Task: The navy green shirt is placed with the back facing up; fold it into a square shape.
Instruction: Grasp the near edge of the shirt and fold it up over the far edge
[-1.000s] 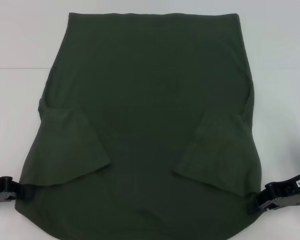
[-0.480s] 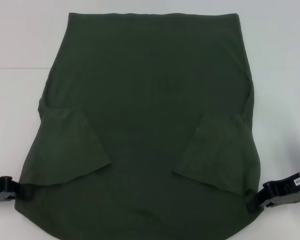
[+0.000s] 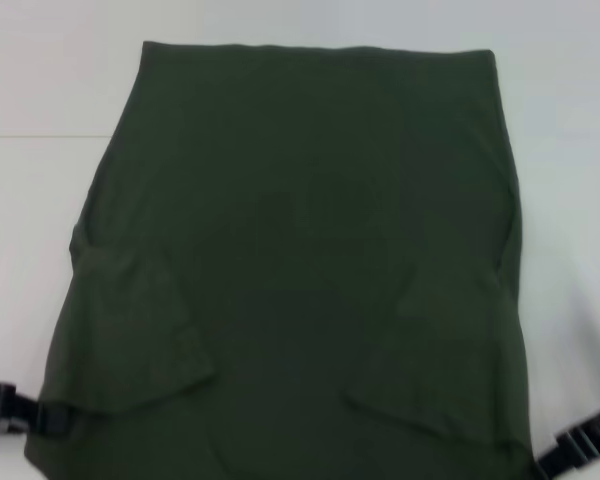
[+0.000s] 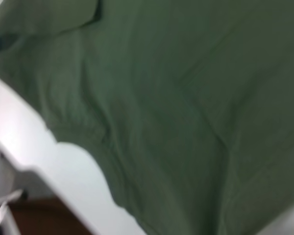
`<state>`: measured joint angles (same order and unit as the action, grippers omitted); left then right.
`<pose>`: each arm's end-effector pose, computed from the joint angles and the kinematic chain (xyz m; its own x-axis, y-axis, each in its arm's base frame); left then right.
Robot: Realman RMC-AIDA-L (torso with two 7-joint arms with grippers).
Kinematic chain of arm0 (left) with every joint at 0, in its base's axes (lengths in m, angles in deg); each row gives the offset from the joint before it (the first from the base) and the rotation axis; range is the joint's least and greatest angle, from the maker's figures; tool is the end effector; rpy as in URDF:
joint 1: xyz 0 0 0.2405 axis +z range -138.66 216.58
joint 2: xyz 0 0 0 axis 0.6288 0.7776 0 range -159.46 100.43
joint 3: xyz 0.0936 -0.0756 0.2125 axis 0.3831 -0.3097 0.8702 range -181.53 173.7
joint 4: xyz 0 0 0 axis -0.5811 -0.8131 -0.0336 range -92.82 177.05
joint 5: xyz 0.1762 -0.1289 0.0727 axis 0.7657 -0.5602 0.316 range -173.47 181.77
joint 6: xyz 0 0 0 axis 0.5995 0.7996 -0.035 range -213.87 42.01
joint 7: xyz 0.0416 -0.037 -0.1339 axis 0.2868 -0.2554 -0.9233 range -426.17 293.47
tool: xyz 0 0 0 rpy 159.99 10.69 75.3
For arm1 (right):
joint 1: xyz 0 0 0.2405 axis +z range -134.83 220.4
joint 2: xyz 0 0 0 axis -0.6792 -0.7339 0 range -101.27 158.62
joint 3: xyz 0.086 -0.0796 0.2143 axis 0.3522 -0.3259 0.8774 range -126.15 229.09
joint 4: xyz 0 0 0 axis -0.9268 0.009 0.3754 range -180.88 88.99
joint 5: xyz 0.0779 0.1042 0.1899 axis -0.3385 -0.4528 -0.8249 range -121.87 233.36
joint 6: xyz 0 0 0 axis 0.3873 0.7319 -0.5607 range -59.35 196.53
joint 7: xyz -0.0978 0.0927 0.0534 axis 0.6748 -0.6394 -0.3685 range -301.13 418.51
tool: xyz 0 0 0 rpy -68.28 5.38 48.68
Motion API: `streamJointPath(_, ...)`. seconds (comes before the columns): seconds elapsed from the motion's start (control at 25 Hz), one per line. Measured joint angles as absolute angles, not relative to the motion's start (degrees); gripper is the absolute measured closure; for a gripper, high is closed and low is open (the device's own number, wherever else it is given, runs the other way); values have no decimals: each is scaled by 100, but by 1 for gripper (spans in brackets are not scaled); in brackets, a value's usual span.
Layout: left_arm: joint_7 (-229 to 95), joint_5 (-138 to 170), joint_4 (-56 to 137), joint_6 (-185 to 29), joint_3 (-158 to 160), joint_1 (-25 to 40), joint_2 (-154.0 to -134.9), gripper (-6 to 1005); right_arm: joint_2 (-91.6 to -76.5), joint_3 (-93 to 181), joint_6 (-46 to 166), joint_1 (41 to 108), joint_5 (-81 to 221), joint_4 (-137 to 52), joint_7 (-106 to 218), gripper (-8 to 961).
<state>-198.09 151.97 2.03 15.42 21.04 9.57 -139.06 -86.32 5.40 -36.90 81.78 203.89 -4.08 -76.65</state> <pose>-0.3499 0.2942 0.0834 0.1031 0.9814 0.1620 0.9944 -0.1058 0.0080 0.2698 0.3208 0.0203 0.3465 -0.9104 0.2259 -0.9346 -0.3556 0.0006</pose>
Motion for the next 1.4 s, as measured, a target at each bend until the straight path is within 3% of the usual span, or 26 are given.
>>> streamJointPath(0.48, -19476, 15786, 421, 3018, 2203, 1127, -13877, 950, -8553, 84, -4499, 7888, 20403, -493, -6755, 890)
streamJointPath(1.08, -19452, 15961, 844, 3177, 2133, 1043, -13840, 948, -8549, -150, -4502, 7915, 20360, -643, -6632, 890)
streamJointPath(1.4, -19452, 15028, 804, 3039, 1021, 802, -13687, 947, -8365, 1465, -4326, 8035, 20227, -448, -6580, 889)
